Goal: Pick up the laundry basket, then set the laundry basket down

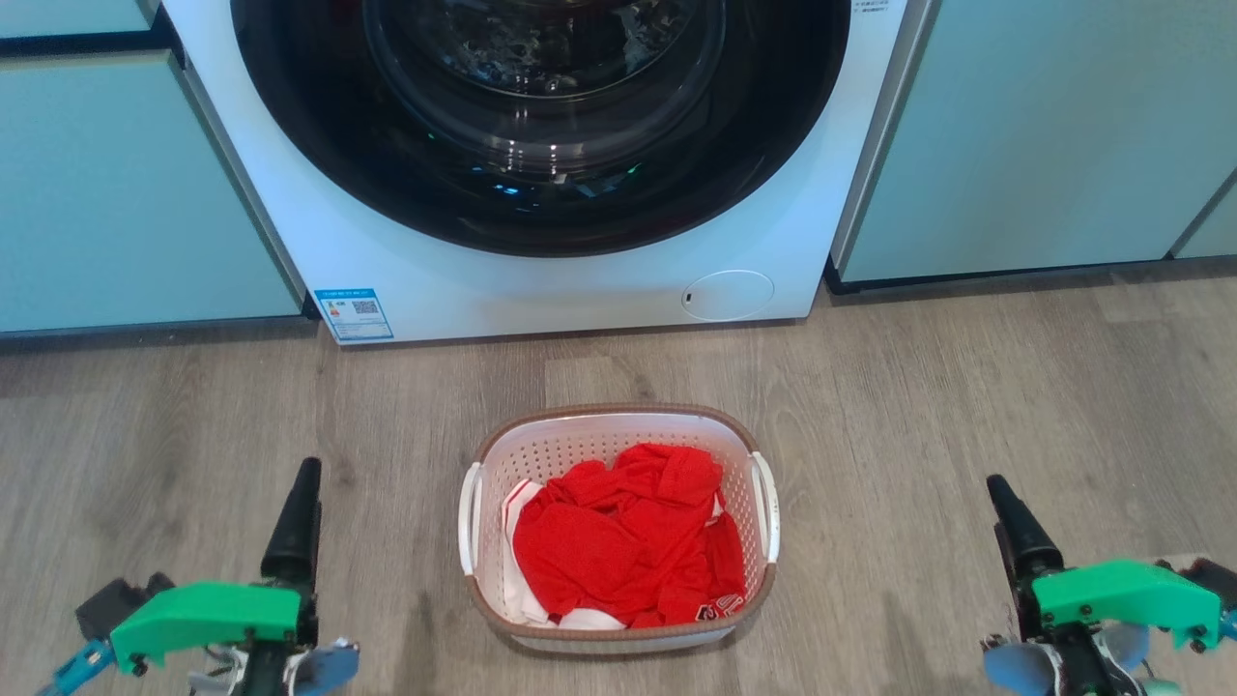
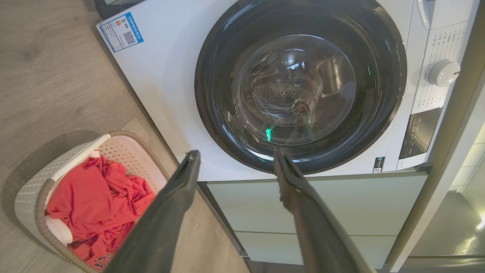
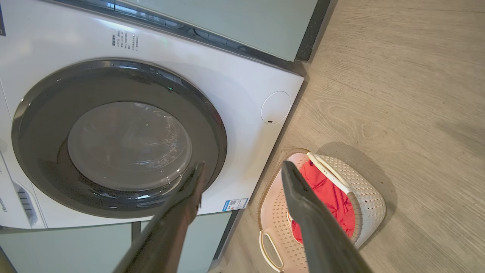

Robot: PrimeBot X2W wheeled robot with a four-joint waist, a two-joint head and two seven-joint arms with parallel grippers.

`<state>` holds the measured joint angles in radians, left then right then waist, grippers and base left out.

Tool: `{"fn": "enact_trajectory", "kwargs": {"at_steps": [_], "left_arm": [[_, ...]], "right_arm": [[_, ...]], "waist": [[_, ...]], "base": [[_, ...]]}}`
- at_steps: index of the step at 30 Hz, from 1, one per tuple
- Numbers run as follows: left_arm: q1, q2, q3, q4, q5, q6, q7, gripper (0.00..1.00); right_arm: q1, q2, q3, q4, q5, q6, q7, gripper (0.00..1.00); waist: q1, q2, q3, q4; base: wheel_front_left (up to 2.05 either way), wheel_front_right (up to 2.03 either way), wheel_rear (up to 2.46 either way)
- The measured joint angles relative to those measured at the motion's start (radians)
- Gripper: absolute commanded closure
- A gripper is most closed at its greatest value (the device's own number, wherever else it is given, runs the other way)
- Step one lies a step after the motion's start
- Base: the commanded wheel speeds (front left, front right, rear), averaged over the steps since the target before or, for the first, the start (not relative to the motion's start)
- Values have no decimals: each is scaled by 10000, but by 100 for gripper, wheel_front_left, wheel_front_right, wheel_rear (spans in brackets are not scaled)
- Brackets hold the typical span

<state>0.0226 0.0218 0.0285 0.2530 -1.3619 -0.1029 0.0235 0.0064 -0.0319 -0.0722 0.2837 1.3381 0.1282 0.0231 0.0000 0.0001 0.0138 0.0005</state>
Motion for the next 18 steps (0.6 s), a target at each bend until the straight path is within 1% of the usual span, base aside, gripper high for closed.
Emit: {"fn": "enact_trajectory", "kwargs": {"at_steps": [2, 10, 18], "left_arm": [[0, 0, -48, -67, 171, 38, -35, 0], [-8, 10, -372, -491, 1630, 337, -284, 0], [-8, 21, -625, -763, 3202, 525, -514, 0]], "right_arm": [[0, 0, 40, -56, -190, 0, -31, 0], [-2, -2, 268, -414, -1499, 0, -265, 0], [-3, -2, 451, -633, -2663, 0, -477, 0]], "waist": [[0, 0, 5, 2], [0, 0, 42, 17], [0, 0, 57, 18]], "base": [[0, 0, 0], [0, 0, 0], [0, 0, 0]]}}
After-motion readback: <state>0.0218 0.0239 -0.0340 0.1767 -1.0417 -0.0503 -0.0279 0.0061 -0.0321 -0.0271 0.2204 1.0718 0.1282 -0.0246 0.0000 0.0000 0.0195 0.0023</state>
